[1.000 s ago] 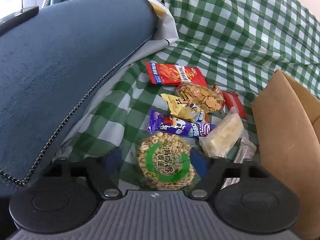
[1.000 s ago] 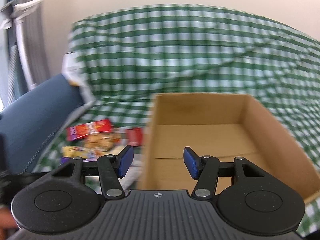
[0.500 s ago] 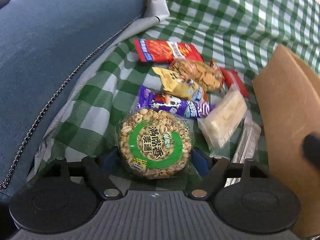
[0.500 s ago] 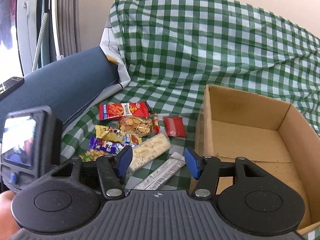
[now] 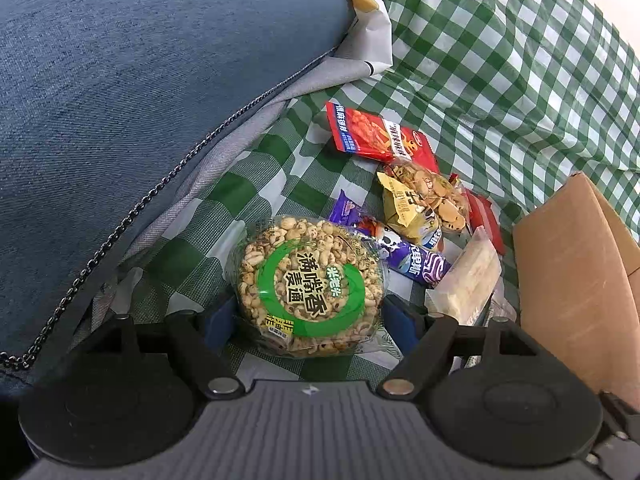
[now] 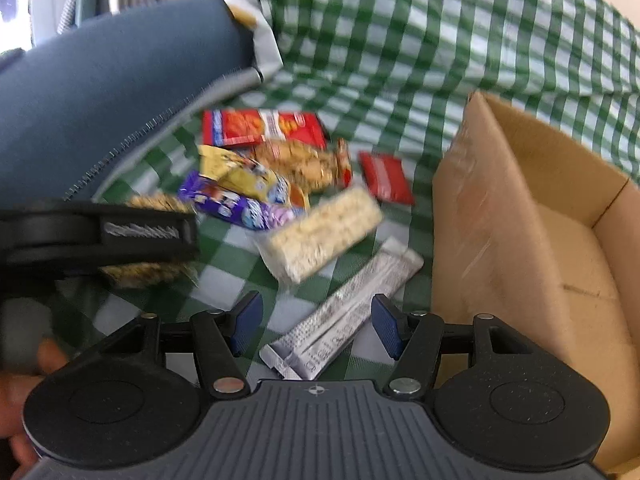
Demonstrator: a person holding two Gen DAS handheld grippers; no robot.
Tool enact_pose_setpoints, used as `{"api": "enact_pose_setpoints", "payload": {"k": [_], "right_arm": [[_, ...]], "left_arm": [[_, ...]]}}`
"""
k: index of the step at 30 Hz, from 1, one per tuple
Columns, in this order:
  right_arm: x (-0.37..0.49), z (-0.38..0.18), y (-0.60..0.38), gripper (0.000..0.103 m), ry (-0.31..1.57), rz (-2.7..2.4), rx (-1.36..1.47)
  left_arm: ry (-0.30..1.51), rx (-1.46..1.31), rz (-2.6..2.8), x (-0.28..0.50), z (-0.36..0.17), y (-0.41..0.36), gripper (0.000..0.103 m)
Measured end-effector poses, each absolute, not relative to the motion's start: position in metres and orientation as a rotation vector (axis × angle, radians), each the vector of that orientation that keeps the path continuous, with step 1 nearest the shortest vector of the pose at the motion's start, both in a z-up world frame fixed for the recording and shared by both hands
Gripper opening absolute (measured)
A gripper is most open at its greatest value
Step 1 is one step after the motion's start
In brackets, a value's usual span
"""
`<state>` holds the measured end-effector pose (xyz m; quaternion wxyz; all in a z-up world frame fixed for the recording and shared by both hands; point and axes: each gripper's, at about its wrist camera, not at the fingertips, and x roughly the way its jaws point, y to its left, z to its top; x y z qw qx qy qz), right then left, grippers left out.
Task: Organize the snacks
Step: 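Grasp the round peanut pack with the left tool while the right tool grasps the silver bar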
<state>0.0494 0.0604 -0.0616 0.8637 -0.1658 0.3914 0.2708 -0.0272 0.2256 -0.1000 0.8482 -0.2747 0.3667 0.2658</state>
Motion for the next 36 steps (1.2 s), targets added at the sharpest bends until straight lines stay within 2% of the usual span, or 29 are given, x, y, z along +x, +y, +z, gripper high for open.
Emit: {"api": "enact_pose_setpoints", "payload": {"k": [2,7,9,10,11,17,27,29,31,36], "right_arm": [[0.056,-0.070,0.063,0.073,0.850,0.539,-0.352],[0.073,-0.090,0.062,0.072,0.936,0.491,-0.311],[0.073,-0.092,0.060,0.062,0.942,0.494,-0.300],[0.073,-0.093,0.059,0.049,0.946,0.504,-0.297],[0.072,-0.092,0.059,0.045,0.949,0.516,-0.292],[0.060,-0.079,0.052,0.038,0.941,0.569,-0.286],[0.044,-0.077,0.039,0.039,0.984,0.596,-0.352],[0.048,-0.074,0.036,0.047,0.975,0.590,-0.321],[0.052,-0.074,0.035,0.051,0.966,0.582,-0.306],[0.059,-0.087,0.040,0.051,1.001,0.570,-0.321]], "left_arm": [[0.774,-0.571,0.559,-0.026,-0.101,0.224,0.082],[0.779,-0.561,0.552,-0.022,-0.103,0.222,0.082],[0.781,-0.561,0.547,-0.022,-0.103,0.222,0.082],[0.783,-0.561,0.543,-0.022,-0.103,0.222,0.082],[0.788,-0.561,0.537,-0.022,-0.103,0.222,0.082],[0.801,-0.552,0.520,-0.022,-0.105,0.217,0.082],[0.876,-0.472,0.442,-0.016,-0.111,0.197,0.082],[0.875,-0.472,0.443,-0.015,-0.112,0.197,0.083],[0.878,-0.461,0.442,-0.013,-0.113,0.197,0.084],[0.884,-0.431,0.443,-0.010,-0.115,0.192,0.086]]}}
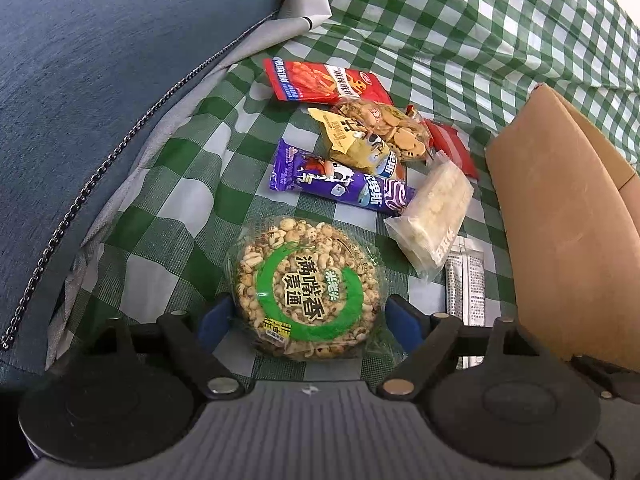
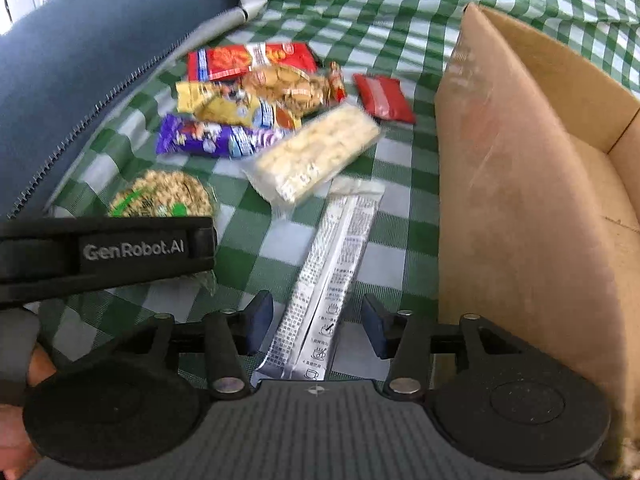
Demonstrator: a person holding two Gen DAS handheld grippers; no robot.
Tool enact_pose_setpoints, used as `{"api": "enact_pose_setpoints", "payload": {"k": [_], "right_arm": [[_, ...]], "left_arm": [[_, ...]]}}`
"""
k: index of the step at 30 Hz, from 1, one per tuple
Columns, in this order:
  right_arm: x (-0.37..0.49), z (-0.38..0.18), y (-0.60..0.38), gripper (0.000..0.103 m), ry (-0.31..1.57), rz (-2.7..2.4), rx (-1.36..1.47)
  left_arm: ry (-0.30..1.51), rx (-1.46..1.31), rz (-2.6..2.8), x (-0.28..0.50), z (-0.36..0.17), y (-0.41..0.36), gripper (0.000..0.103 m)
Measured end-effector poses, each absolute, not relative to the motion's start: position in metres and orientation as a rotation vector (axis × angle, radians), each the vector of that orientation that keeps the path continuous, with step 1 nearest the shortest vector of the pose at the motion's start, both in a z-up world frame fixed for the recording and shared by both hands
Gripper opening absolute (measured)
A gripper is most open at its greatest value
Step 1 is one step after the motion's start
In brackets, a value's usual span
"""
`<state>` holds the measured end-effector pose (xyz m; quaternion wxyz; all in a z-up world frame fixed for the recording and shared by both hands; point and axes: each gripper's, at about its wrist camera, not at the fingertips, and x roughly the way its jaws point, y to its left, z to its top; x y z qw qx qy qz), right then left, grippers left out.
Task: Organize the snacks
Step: 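Grasp the round peanut pack with the left tool while the right tool grasps the silver bar, then carry the peanut pack and silver bar into the box and release both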
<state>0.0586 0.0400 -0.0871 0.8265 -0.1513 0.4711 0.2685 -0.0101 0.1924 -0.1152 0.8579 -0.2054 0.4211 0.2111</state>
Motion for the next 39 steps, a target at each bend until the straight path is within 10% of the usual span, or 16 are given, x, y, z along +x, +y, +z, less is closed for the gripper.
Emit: {"api": "enact_pose_setpoints", "payload": {"k": [11,39], "right_arm": [[0.057,-0.088,0.038,0.033,0.969,0.581,-0.334],[0.037,-0.014,0.001,0.028,0.676,0.610,-0.259]], "left_arm": [[0.886,-0.399,0.444,-0.006,-0.118,0.191,0.086],[0.689,-0.492,0.426,-0.032,-0.050,0.180,0.082]]}}
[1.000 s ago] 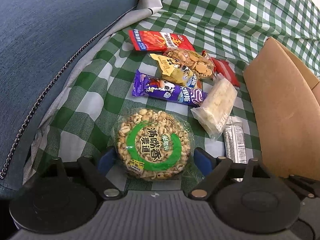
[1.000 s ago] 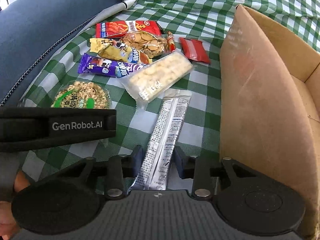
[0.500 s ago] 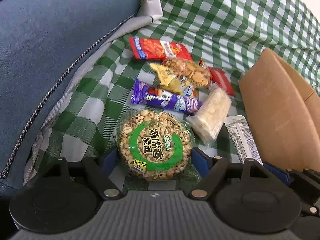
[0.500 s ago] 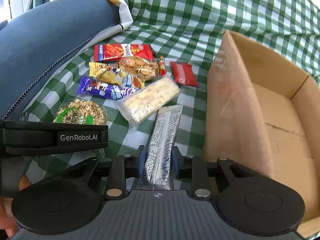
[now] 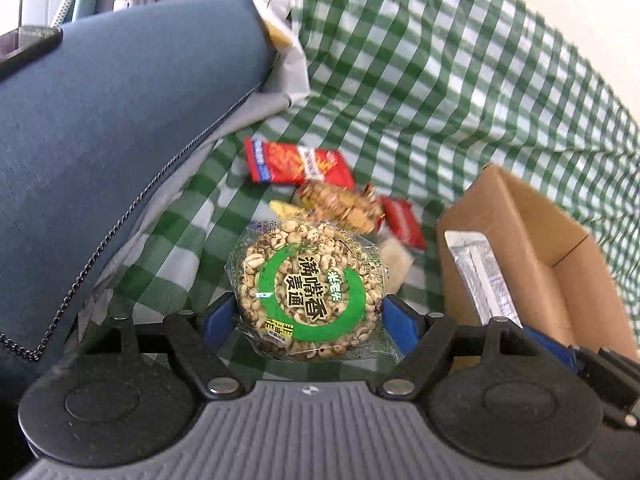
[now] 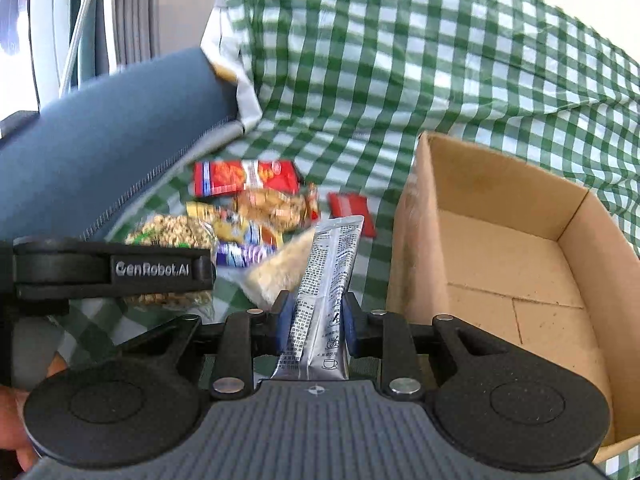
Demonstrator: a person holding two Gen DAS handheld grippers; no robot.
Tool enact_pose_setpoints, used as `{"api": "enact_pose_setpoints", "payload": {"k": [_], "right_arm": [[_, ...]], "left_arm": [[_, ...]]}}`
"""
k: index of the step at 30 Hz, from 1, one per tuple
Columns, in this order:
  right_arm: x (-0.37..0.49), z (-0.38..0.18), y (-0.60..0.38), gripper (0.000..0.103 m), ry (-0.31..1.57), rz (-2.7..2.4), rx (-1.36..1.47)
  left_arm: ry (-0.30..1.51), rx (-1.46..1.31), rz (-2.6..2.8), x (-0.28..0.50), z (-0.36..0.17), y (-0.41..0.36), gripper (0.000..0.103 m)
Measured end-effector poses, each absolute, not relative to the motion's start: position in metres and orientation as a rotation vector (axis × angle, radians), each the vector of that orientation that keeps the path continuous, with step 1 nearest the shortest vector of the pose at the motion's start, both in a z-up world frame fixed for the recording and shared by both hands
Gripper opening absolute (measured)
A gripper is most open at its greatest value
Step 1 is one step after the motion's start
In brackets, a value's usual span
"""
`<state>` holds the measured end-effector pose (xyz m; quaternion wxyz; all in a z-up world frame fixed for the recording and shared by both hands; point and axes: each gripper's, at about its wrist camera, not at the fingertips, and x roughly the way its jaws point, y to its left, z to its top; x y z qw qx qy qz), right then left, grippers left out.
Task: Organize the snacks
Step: 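Carry the peanut pack and silver bar into the box and release both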
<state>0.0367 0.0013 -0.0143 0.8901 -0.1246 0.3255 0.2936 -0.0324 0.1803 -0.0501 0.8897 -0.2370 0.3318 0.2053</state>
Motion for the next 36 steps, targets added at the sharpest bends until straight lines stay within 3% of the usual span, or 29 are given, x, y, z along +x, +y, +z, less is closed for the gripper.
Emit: {"api": "enact_pose_setpoints", "payload": {"k": [15,22,28,36], "right_arm": [[0.082,0.080,-0.086,0.028,0.511,0.570,-0.091],[0.122,0.059,-0.149,0.028,0.521,0.398,0.002],[0.113,0.050,-0.180,0.028,0.502,0.336,0.070],[0.108,0.044,-0.187,0.028,0.450,0.291,-0.055]], "left_arm": [[0.592,-0.503,0.260,-0.015,0.016,0.133,0.082],[0.526,-0.415,0.126,0.026,0.044,0.099,0.082],[0.476,-0.379,-0.020,0.041,0.027,0.064,0.082],[0.520,-0.359,-0.136,0.047,0.007,0.037,0.082]]}}
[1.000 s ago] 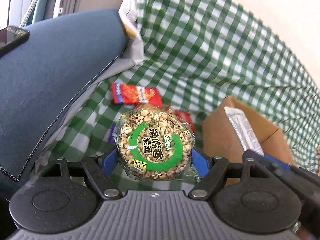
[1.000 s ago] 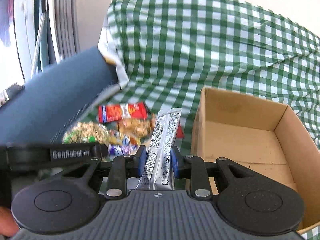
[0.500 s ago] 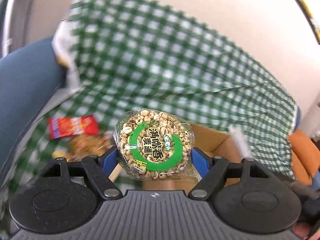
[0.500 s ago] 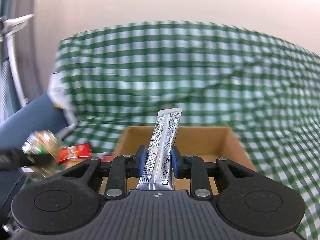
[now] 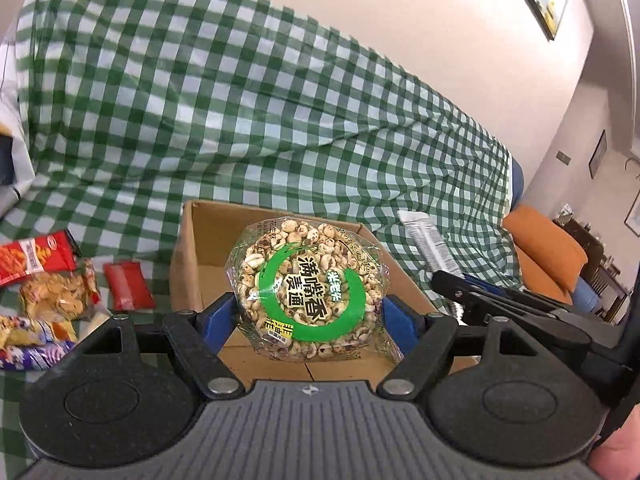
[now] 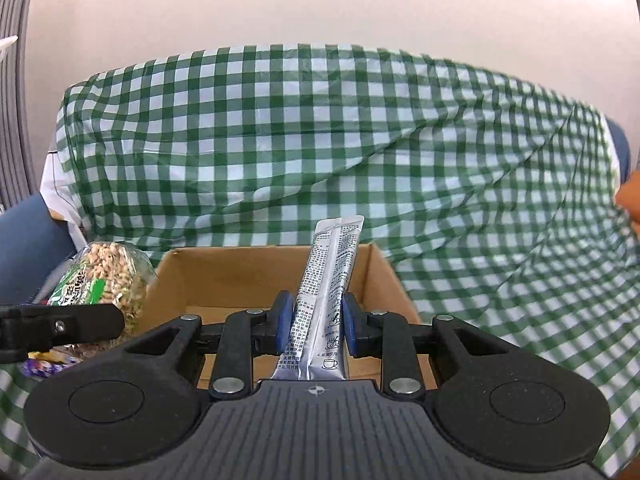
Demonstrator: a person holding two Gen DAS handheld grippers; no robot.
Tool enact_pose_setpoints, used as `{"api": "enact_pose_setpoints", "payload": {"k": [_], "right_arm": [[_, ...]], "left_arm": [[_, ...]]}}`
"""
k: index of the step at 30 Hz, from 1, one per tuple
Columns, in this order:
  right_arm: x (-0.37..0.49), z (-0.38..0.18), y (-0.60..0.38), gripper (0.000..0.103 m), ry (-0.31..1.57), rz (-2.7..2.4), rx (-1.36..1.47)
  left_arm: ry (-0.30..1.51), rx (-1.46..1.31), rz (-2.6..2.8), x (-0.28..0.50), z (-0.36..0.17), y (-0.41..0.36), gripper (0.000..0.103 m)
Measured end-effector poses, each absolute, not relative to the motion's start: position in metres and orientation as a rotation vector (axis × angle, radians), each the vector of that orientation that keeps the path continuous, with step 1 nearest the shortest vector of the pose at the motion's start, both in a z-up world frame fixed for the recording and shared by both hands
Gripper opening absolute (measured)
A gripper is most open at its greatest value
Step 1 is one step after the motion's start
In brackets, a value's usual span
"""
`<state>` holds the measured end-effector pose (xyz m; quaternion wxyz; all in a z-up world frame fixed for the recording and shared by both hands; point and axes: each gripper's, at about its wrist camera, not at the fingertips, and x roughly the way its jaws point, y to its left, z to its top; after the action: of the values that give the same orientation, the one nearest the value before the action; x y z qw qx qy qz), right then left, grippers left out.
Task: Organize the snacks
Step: 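Carry the peanut pack and silver bar into the box and release both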
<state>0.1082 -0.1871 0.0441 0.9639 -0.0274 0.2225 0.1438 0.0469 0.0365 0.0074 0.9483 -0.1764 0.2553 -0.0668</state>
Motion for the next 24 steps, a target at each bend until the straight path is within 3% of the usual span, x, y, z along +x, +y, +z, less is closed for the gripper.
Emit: {"api": "enact_pose_setpoints", "payload": {"k": [24], "right_arm": [[0.106,0.040,-0.180,0.028,0.427,0.271,-0.108]], "left_arm": [[0.567,-0.413,-0.146,0.058,0.002,0.043,0.082]]}}
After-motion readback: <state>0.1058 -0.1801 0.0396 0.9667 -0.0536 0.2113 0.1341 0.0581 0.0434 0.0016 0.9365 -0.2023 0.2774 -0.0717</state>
